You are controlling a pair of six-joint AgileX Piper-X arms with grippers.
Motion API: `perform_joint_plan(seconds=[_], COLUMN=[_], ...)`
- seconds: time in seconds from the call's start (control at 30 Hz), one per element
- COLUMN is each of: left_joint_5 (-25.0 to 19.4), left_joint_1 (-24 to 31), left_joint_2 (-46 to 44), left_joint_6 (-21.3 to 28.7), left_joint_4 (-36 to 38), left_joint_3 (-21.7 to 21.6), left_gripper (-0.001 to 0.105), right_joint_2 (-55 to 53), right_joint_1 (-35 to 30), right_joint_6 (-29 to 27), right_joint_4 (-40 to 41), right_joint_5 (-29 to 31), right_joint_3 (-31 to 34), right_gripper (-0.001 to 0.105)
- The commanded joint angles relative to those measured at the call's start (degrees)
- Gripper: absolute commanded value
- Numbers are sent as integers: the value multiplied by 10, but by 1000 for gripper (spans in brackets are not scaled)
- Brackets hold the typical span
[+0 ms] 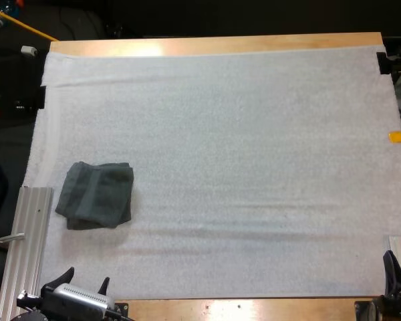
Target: Pick towel from pile, fold and stack
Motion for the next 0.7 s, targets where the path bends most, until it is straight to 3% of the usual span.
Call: perform_joint_plan(seconds=[0.0, 0.27, 0.43, 0.67], left_joint_5=[-5, -2, -1, 0], left_joint_1=[-3, -3, -3, -3], left_joint_2=[-82, -82, -82, -81], left_joint_6=[4, 4, 4, 4], left_joint_4=[-6, -139, -247, -314], left_joint_3=[-3, 5, 46, 116], left_gripper=[59, 59, 59, 59], right_joint_2=[-24, -22, -22, -22], right_joint_1=[0, 0, 0, 0], right_joint_6=[-1, -1, -1, -1], right_joint_4=[-4, -83, -150, -174], right_joint_5=[-5, -5, -5, -5], right_joint_3=[0, 9, 51, 121], right_gripper=[71, 71, 71, 71])
